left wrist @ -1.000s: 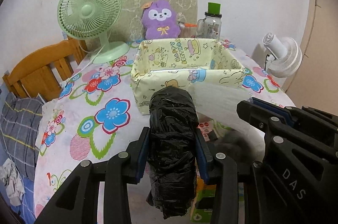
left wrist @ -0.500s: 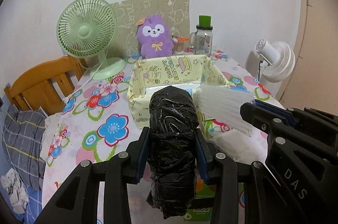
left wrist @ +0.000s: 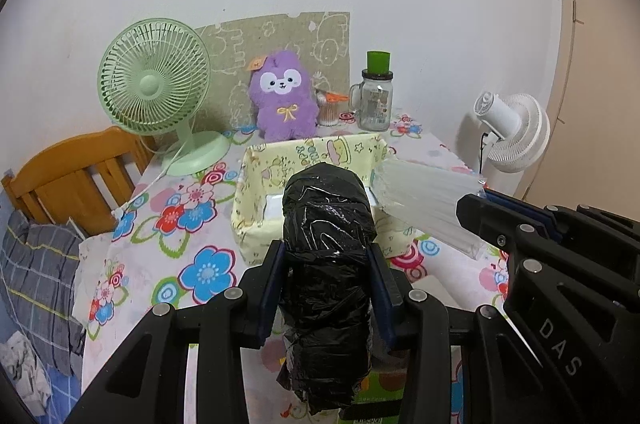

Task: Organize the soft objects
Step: 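Lift the black roll with the left tool while the right tool grasps the clear plastic bag, then lower the black roll into the box and open the left tool while the right tool drops the bag in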

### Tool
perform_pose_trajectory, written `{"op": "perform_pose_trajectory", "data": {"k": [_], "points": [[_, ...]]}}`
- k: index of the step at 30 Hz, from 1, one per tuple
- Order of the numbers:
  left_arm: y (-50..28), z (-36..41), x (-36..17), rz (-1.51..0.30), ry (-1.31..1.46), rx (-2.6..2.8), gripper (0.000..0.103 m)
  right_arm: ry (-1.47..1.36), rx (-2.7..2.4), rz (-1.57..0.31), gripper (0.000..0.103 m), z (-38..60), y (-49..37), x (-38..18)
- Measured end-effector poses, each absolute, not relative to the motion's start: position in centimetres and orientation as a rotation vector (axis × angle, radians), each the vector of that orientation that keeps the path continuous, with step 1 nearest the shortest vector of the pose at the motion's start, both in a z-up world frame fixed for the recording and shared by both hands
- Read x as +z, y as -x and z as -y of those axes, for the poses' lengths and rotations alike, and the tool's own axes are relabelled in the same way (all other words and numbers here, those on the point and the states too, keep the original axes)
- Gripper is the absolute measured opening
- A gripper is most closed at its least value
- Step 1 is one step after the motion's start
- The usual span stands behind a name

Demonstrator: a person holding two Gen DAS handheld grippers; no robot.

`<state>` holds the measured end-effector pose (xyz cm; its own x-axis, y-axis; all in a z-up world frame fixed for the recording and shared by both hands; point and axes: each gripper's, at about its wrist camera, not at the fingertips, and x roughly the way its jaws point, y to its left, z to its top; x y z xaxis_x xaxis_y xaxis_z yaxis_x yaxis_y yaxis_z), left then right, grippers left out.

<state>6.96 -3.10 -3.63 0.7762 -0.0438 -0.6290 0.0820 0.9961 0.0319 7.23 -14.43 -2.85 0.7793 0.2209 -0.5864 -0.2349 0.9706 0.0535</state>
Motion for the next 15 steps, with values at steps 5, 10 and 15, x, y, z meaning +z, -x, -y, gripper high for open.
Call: {"op": "perform_pose_trajectory", "data": {"k": [5, 10, 15], "points": [[-7.8, 3.1, -3.1, -0.669, -0.06, -0.072, 0.041, 0.023, 0.241, -0.621, 0.009, 14.5, -8.0, -2.2], [-8.8, 3.1, -2.8, -0.663, -0.063, -0.068, 0.041, 0.019, 0.243, -0.619, 0.009, 14.3, -9.2, -2.0], [-10.3, 3.1, -2.6, -0.655, -0.069, -0.061, 0.041, 0.02, 0.243, -0.611, 0.009, 14.0, -10.7, -1.8]]}}
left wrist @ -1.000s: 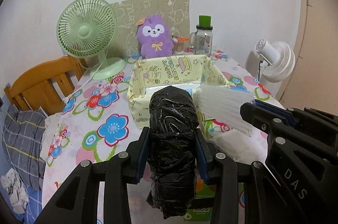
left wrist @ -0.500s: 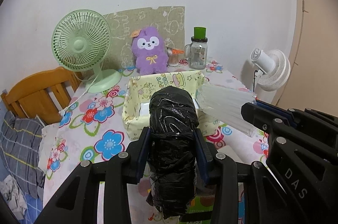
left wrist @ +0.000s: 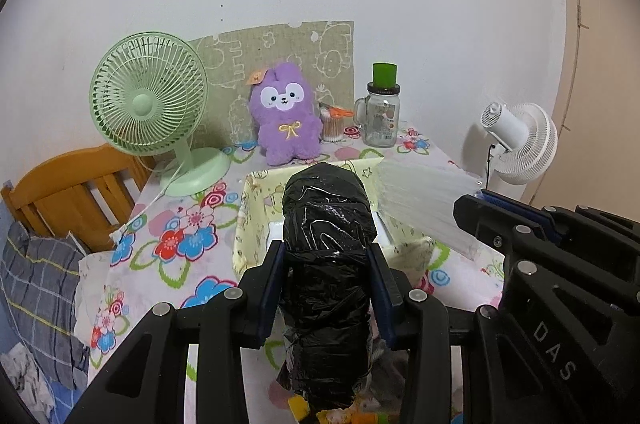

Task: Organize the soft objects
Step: 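Lower the black roll into the box and open the left tool while the right tool drops the bag in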

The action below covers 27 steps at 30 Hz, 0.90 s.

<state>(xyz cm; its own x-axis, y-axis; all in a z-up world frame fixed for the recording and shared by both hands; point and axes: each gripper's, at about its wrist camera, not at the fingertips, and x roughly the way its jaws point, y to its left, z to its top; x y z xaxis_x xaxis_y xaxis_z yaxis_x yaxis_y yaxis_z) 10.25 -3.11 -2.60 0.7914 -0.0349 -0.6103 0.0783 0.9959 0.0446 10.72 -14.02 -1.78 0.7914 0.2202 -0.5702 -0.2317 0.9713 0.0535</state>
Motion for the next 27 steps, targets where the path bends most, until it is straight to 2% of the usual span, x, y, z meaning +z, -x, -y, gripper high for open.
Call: {"op": "perform_pose_trajectory", "data": {"k": [14, 27], "points": [[-14.9, 2.5, -3.0, -0.664, -0.061, -0.031, 0.041, 0.019, 0.219, -0.615, 0.009, 13.6, -15.6, -2.0], [-19.9, 1.8, -5.6, -0.728, -0.043, -0.038, 0.041, 0.012, 0.195, -0.68, 0.009, 13.0, -20.1, -4.2]]}}
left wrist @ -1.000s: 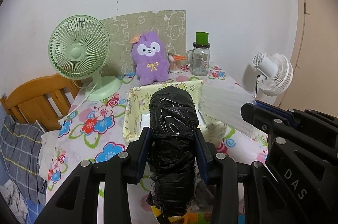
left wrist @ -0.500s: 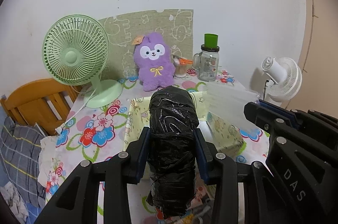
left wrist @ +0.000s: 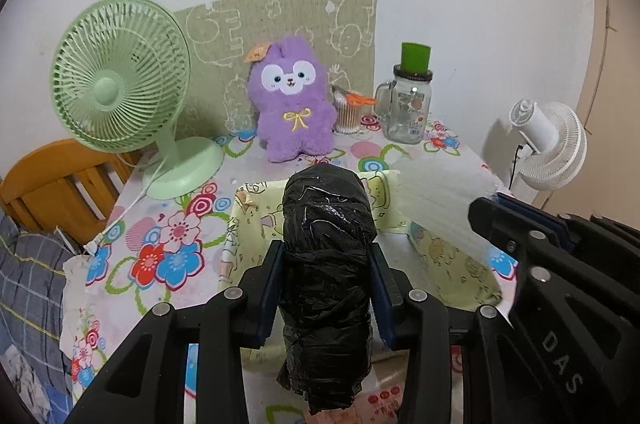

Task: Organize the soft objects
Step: 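Lower the black roll into the box and open the left tool while the right tool drops the bag in, then withdraw both tools from the box back toward the remaining items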

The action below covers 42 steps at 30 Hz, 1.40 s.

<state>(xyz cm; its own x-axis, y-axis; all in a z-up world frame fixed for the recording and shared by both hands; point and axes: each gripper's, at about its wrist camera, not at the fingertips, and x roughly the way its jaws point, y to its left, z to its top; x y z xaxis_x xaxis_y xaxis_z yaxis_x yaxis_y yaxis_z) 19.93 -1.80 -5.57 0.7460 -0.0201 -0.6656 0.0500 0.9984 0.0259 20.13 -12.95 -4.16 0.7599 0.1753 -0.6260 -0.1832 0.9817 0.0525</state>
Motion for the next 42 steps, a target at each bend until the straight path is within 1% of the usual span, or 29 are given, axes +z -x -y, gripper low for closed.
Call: {"op": "perform_pose_trajectory", "data": {"k": [5, 8, 11, 13, 14, 16, 17, 18, 19, 20, 21, 24, 30, 34, 42], "points": [[-21.9, 1.4, -7.2, -0.767, -0.017, -0.045, 0.041, 0.007, 0.17, -0.712, 0.009, 12.7, -21.6, -5.4], [-22.8, 1.0, -7.9, -0.774, -0.007, -0.04, 0.044, -0.004, 0.16, -0.72, 0.009, 12.7, -22.2, -5.9], [-23.4, 0.8, -8.6, -0.799, -0.003, -0.047, 0.045, -0.02, 0.149, -0.728, 0.01, 12.8, -22.6, -6.4], [-23.7, 0.7, -9.0, -0.819, 0.002, -0.047, 0.055, -0.035, 0.153, -0.751, 0.012, 12.9, -23.0, -6.9], [-23.9, 0.6, -9.2, -0.827, 0.003, -0.05, 0.064, -0.039, 0.152, -0.762, 0.013, 12.9, -23.1, -7.1], [-23.9, 0.5, -9.4, -0.83, -0.006, -0.042, 0.075, -0.041, 0.142, -0.783, 0.024, 12.9, -23.4, -7.5], [-23.8, 0.5, -9.5, -0.828, -0.008, -0.038, 0.076, -0.047, 0.136, -0.791, 0.039, 13.0, -23.4, -7.6], [-23.8, 0.5, -9.4, -0.827, -0.007, -0.037, 0.08, -0.063, 0.123, -0.788, 0.053, 13.3, -23.4, -7.7], [-23.7, 0.4, -9.4, -0.826, -0.004, -0.036, 0.086, -0.071, 0.11, -0.778, 0.061, 13.5, -23.3, -7.7], [-23.7, 0.3, -9.3, -0.825, 0.002, -0.036, 0.088, -0.078, 0.103, -0.768, 0.074, 13.6, -23.2, -7.7], [-23.6, 0.3, -9.2, -0.823, 0.004, -0.037, 0.091, -0.081, 0.099, -0.763, 0.079, 13.7, -23.1, -7.6], [-23.4, 0.3, -9.0, -0.819, -0.011, -0.029, 0.095, -0.074, 0.104, -0.769, 0.079, 13.9, -23.0, -7.5], [-22.6, 0.6, -8.5, -0.824, -0.045, -0.022, 0.096, -0.062, 0.108, -0.772, 0.083, 13.9, -22.3, -7.2], [-21.8, 0.7, -8.1, -0.815, -0.055, -0.012, 0.101, -0.054, 0.117, -0.765, 0.084, 14.0, -21.6, -7.0], [-20.0, 0.8, -7.1, -0.796, -0.053, -0.007, 0.101, -0.048, 0.134, -0.74, 0.085, 14.1, -19.9, -5.9]]}}
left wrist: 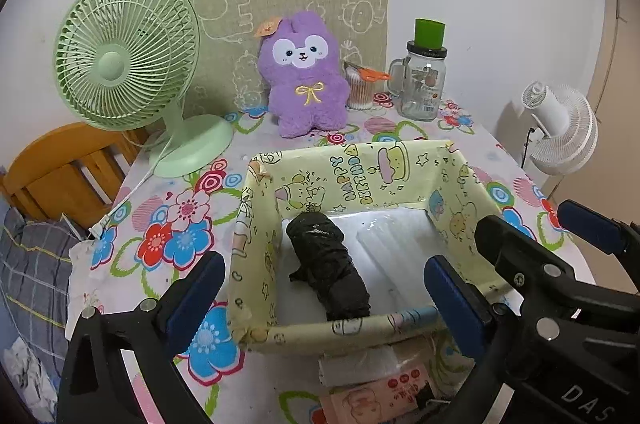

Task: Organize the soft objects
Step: 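Withdraw both tools from the box back toward the remaining items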

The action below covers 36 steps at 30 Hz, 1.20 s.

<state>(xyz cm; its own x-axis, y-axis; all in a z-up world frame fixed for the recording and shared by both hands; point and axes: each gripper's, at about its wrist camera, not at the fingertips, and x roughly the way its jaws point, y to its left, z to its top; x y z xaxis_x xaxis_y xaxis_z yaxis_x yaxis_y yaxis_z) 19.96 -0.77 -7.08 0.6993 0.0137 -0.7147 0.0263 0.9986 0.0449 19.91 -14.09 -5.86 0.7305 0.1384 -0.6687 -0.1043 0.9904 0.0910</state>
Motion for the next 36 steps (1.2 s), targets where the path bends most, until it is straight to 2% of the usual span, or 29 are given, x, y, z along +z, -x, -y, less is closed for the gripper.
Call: {"op": "perform_pose_trajectory", "data": {"k": [24, 36], "points": [[-13.8, 1.7, -3.7, -0.739, -0.017, -0.044, 0.101, -0.033, 0.155, -0.636, 0.096, 15.3, -14.2, -2.4], [-10.8, 2.3, -2.6, -0.7, -0.02, -0.05, 0.101, -0.017, 0.158, -0.603, 0.097, 15.7, -11.6, -1.5]]}}
